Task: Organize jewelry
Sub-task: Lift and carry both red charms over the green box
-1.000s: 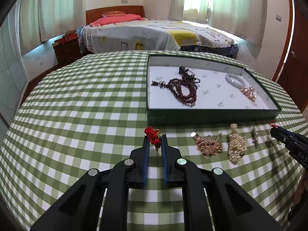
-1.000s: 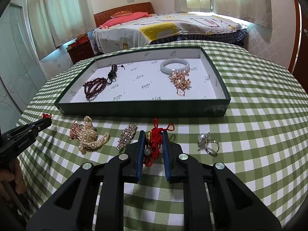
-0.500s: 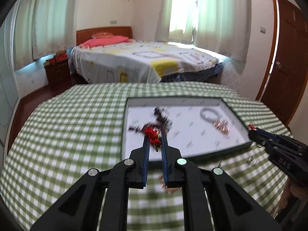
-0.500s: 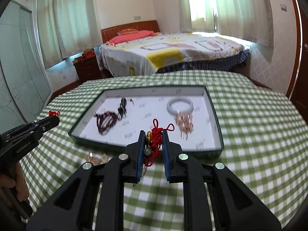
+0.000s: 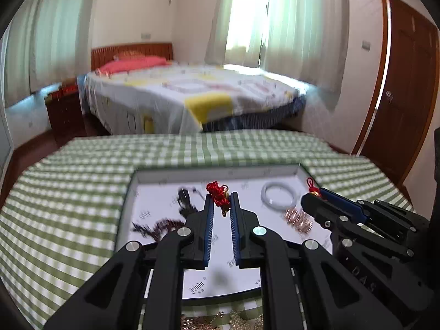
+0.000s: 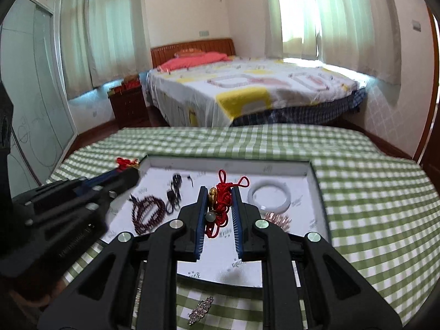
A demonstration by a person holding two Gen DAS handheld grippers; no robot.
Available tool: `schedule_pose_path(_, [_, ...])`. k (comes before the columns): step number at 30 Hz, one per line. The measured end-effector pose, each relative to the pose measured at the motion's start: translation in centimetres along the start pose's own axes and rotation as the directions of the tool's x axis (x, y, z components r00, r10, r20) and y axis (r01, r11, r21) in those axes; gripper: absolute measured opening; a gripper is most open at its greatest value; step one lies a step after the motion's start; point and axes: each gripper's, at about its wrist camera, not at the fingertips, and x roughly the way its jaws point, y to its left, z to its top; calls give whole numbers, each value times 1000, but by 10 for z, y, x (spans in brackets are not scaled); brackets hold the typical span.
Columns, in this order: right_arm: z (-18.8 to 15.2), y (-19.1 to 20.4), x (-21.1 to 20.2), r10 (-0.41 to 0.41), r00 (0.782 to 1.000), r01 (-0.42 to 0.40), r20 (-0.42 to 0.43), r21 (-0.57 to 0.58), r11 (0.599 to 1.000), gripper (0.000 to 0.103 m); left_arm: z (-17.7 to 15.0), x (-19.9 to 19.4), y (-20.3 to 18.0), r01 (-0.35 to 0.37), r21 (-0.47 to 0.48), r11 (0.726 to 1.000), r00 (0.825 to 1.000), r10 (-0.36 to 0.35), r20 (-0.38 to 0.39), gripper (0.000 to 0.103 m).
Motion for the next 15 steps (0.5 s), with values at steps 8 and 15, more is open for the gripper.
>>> schedule_pose_path(8, [-29, -7, 46, -1, 989, 4, -146, 17, 1000, 17, -31, 55, 6, -15, -18, 1000, 983, 12, -183, 13])
schedule_pose_path(15, [-37, -11, 59, 6, 979, 0, -205, 29, 1000, 18, -42, 64, 8, -14, -25, 1000, 970, 8, -242, 13])
